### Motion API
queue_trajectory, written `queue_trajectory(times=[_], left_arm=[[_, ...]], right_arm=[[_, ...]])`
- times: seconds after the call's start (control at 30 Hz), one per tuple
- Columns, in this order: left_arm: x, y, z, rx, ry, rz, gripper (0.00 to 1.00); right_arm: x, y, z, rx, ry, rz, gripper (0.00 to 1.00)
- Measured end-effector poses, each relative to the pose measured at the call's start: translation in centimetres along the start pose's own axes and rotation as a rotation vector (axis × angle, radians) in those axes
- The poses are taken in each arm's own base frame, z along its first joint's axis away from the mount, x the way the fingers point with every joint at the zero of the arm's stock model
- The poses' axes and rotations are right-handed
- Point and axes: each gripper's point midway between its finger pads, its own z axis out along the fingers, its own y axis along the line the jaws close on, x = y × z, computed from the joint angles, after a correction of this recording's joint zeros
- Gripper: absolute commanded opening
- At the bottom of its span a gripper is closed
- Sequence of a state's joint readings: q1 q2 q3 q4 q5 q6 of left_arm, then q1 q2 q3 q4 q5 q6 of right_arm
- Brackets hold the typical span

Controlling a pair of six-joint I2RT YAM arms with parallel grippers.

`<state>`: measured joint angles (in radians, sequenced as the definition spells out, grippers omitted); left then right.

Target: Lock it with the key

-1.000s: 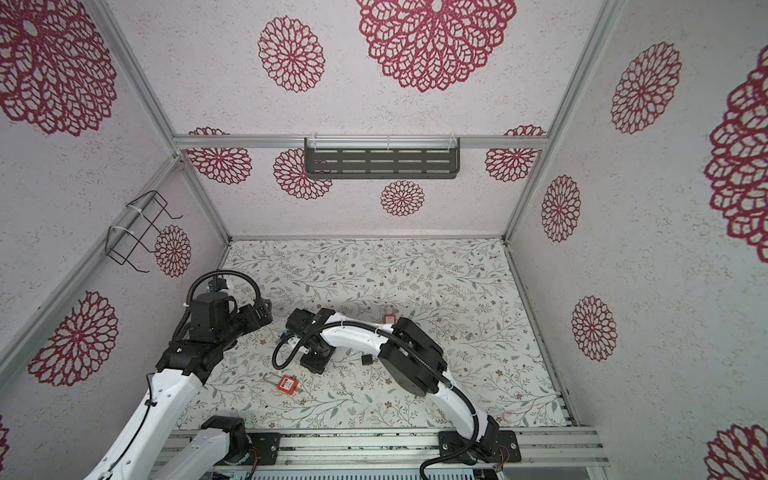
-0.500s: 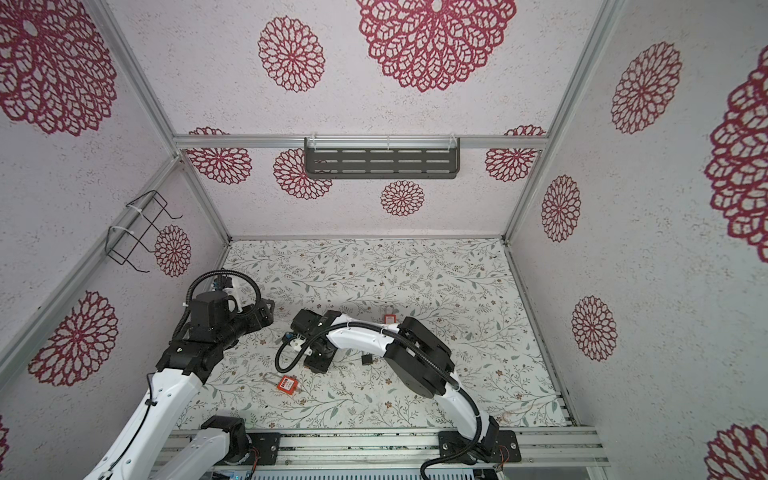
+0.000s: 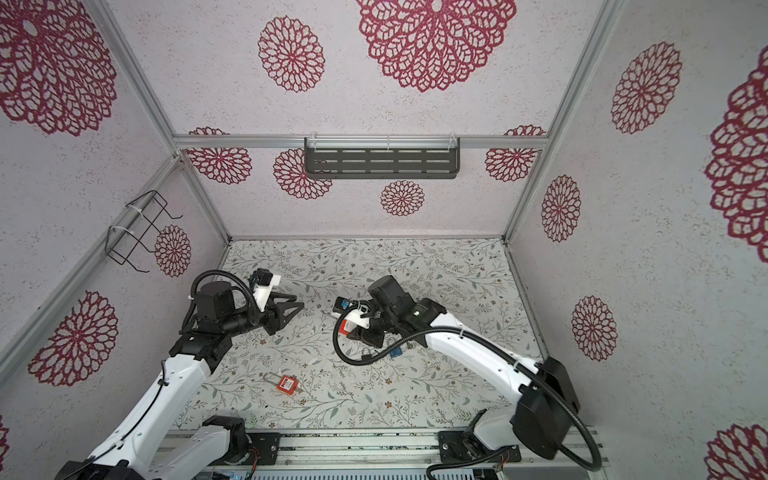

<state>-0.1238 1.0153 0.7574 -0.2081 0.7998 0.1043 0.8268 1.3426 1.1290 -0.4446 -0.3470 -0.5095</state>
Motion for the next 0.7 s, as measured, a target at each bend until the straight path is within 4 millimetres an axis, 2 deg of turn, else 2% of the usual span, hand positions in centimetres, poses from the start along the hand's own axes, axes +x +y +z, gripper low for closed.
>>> queue_trajectory(times=[0.13,0.3,0.43,0.7], left_arm=[[-0.6,-2.8,0.9,0.138,-0.003,0.18,0.44],[-0.2,-5.8,1.4,0.247,-0.002,0.362,0.44],[0.3,-6.4,1.4,0.283,0.008,0.434,0.44],[1.7,-8.1,1.8,0.351,0.047,0.509,0.32]], right_arm=[[0.6,0.3,-0.8,-0.02,-0.017,-0.06,0.11],[0.9,0.4,-0.9,-0.043,-0.011,-0.089,0.1],[0.3,0.7,-1.2,-0.066,-0.029,-0.102,0.1],[-0.3,1.1,-1.4,-0.091,-0.051,-0.11,0.09]])
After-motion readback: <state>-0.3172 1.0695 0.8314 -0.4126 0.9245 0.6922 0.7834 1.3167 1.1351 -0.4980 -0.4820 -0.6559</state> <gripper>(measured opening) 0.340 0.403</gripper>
